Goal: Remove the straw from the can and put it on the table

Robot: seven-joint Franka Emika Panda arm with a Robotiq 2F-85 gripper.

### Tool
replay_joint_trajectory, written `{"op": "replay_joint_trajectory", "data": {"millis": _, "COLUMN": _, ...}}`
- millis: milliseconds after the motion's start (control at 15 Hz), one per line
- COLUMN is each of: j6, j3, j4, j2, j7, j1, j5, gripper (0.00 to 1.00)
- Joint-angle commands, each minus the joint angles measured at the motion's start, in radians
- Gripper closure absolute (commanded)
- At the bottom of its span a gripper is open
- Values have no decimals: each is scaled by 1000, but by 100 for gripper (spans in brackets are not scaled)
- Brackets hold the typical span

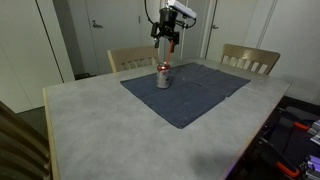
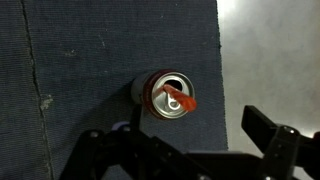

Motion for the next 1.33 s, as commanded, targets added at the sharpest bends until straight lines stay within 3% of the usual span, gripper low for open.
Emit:
{"op": "replay_joint_trajectory", "data": {"millis": 0, "j6": -35, "j3": 11, "j4": 35, "j2": 27, "j7": 5, "j1": -24, "j5": 25, "gripper": 0}}
{"op": "replay_joint_trajectory", "data": {"millis": 267, "j6": -83, "j3": 8, "j4": 67, "j2": 30, "j7": 24, "j1": -34, "j5": 22, "gripper": 0}}
{"op": "replay_joint_trajectory", "data": {"millis": 933, "j6": -476, "j3": 7, "j4": 280, "j2": 116, "j7": 52, "j1": -57, "j5": 32, "gripper": 0}}
{"op": "replay_joint_trajectory", "data": {"millis": 1267, "j6": -521, "j3": 5, "j4": 356, "j2": 168, "j7": 60, "j1": -51, "j5": 36, "gripper": 0}}
